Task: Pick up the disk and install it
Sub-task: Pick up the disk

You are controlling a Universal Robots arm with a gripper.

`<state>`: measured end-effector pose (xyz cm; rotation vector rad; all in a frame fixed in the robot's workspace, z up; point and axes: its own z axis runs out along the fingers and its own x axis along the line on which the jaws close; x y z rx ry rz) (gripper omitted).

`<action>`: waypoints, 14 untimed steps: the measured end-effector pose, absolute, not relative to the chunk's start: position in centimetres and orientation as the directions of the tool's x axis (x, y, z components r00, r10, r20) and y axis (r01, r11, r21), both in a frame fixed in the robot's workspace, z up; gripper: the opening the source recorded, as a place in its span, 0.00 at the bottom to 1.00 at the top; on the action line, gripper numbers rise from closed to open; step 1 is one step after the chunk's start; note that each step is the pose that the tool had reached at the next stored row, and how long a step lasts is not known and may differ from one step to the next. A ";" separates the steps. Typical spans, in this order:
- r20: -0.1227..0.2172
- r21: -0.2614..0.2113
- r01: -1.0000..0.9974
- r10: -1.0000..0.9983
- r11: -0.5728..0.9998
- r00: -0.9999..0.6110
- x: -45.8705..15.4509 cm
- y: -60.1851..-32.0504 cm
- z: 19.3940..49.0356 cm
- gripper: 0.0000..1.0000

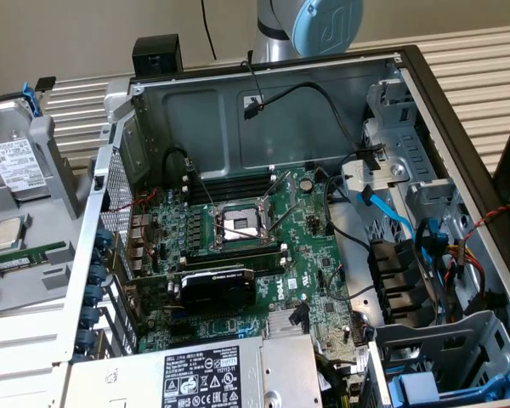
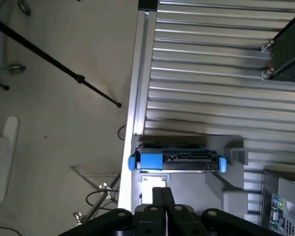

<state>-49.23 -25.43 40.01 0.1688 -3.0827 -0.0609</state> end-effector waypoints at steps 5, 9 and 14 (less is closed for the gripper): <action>0.051 0.042 -0.198 -0.200 0.979 -0.978 -49.2 -25.4 40.0 0.11; 0.051 0.042 -0.269 -0.271 0.962 -0.961 -49.2 -25.4 40.0 0.11; 0.051 0.043 -0.355 -0.357 0.934 -0.933 -49.2 -25.4 40.0 0.11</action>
